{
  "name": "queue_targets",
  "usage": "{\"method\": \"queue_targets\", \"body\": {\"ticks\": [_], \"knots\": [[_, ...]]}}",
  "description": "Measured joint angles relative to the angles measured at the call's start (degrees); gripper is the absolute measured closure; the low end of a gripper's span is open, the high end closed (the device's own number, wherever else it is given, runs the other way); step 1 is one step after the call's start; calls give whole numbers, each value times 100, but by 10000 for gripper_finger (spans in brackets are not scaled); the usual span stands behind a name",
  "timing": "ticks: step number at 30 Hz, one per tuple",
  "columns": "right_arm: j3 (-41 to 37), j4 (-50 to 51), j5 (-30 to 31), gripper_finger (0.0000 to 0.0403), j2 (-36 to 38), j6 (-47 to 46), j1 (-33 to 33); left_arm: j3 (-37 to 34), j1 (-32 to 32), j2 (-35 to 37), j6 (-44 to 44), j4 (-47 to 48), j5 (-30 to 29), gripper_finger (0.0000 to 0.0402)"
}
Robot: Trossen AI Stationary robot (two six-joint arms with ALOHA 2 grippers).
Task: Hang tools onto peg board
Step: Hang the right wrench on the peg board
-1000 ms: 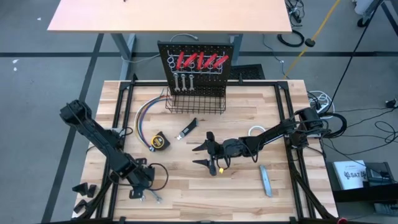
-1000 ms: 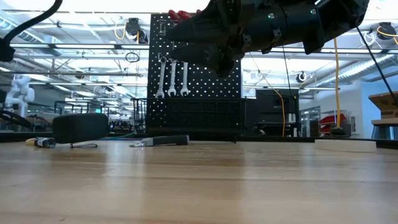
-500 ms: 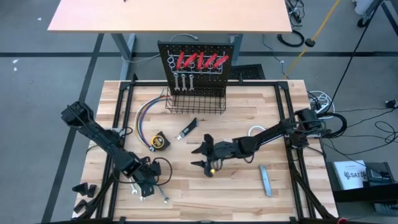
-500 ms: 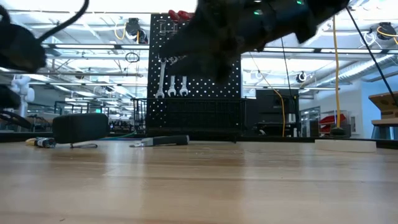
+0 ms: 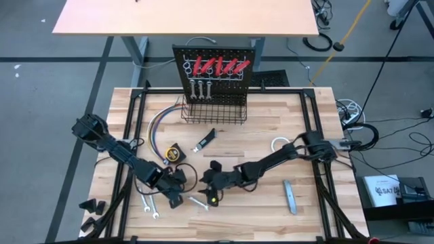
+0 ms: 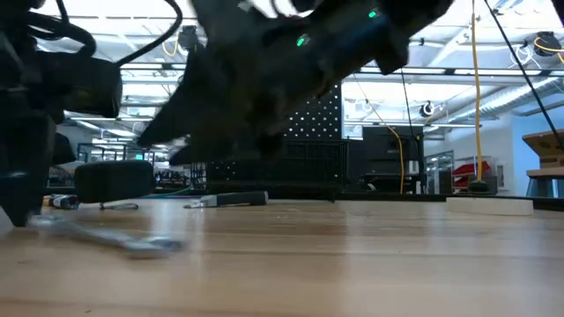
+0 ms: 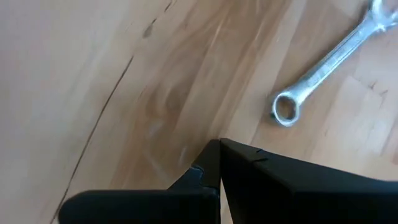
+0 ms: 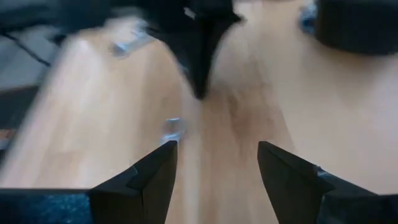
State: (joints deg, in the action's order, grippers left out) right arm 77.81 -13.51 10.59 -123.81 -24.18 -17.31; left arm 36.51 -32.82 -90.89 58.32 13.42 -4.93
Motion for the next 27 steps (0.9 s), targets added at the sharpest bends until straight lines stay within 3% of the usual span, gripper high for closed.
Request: {"method": "queue_targets", "body": {"ticks": [5,11,17,27], "knots": [[715,1014,146,188,-436,254,49,-29,46,43,-90,-119,-29,395],[811,1238,174,188,-517,527,-28,-63,22,251,-1179,-368,-192,395],[817,1283,146,188,-371,690,-149,-50,-117,465,-2459,-1748,-556,395],[812,1328,180,188,-371,537,-339,-55,-146,-16,-2591,-2232,168,396]]}}
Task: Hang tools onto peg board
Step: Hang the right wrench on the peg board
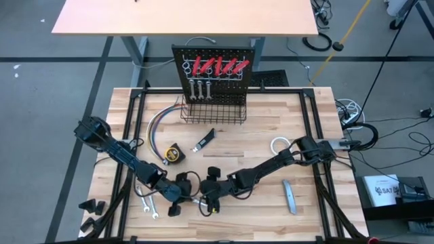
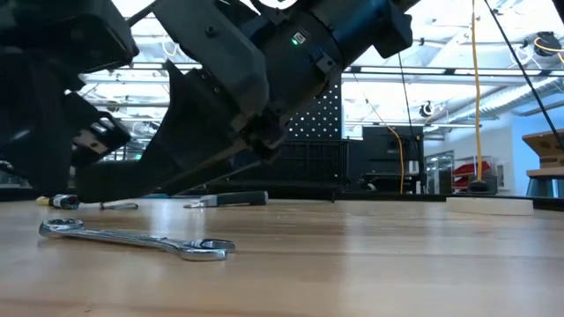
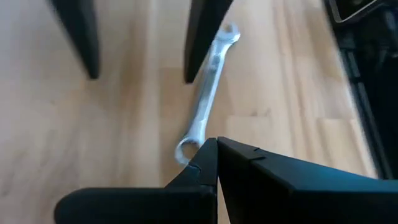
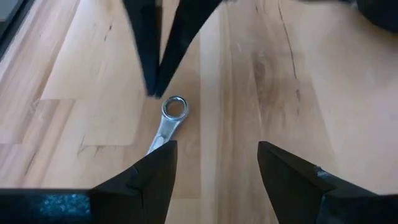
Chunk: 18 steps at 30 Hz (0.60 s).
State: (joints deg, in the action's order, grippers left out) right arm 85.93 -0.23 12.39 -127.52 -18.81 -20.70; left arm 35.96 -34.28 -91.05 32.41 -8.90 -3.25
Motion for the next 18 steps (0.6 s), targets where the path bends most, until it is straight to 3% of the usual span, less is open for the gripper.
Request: {"method": "queue_targets", "body": {"ticks": [18], "knots": [[0,-24,-79,188,0,-11,-5,29,275,-685,210,-465,218,396]]}}
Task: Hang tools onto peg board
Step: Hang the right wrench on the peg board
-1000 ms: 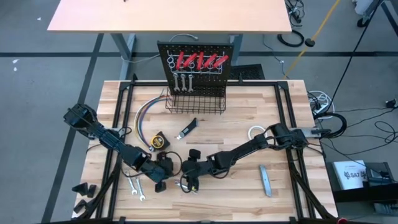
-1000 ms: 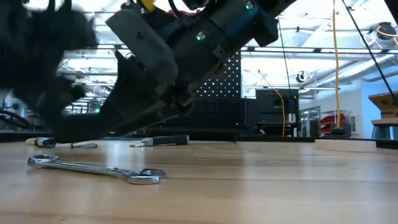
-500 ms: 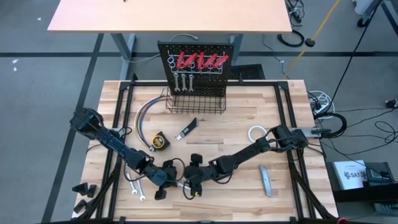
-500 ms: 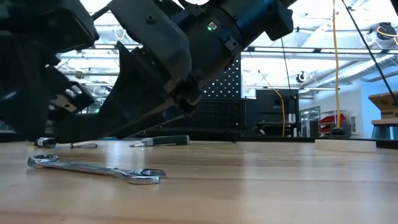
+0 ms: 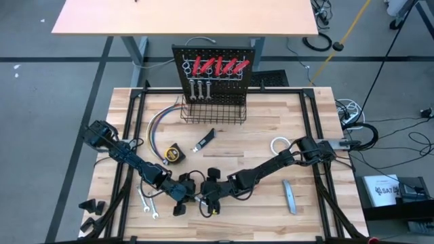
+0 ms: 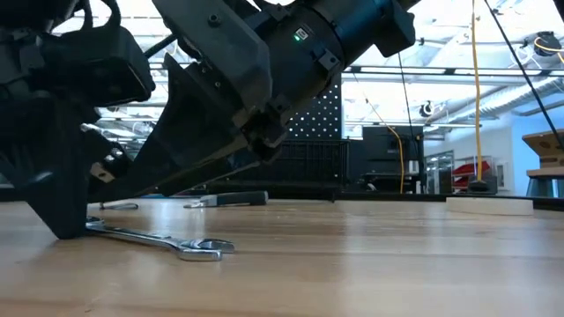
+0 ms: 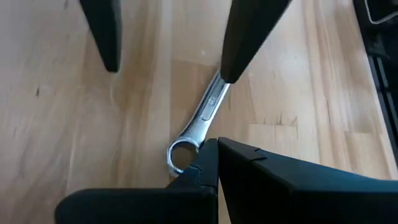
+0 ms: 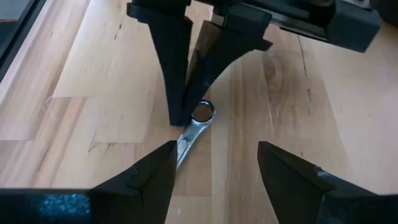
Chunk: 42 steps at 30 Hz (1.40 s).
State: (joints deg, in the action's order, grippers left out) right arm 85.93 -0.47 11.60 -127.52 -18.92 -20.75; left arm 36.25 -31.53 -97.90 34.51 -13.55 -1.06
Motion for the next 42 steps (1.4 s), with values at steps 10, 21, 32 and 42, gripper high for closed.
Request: {"method": "queue_targets", "body": {"ticks": [10,21,32,42], "knots": [[-4,26,26,188,0,9,0,33,14,531,-536,262,303,396],[-4,28,6,188,0,4,0,33,220,563,-499,712,-116,396],[-4,28,6,188,0,4,0,33,227,563,-532,707,233,396],[-4,28,6,188,0,-1,0,33,227,533,-482,706,126,396]]}}
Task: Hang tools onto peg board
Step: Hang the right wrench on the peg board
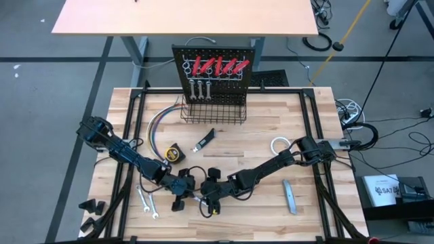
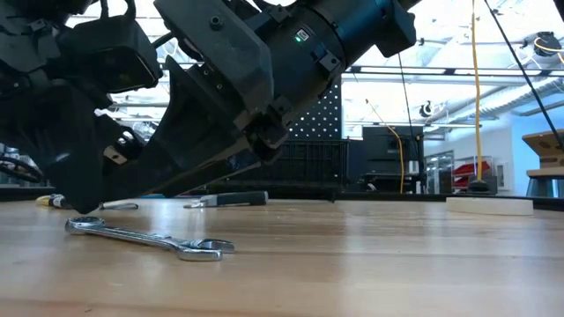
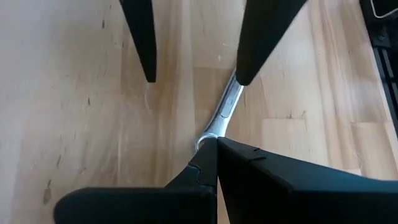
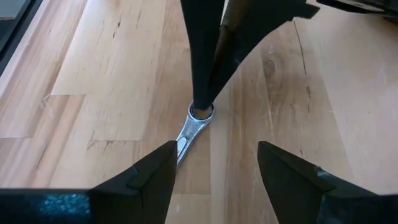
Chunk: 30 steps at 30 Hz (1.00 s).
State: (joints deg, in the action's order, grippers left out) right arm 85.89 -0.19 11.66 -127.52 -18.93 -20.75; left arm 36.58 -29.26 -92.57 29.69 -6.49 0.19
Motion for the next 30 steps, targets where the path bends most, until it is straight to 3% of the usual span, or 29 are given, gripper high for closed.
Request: {"method": "queue_targets", "body": {"ticks": [16,30], "knots": [[0,36,-152,188,0,-191,0,26,66,-459,890,-153,-45,396],[27,1171,-241,188,36,-334,143,13,203,-471,1795,-104,-255,396]]}}
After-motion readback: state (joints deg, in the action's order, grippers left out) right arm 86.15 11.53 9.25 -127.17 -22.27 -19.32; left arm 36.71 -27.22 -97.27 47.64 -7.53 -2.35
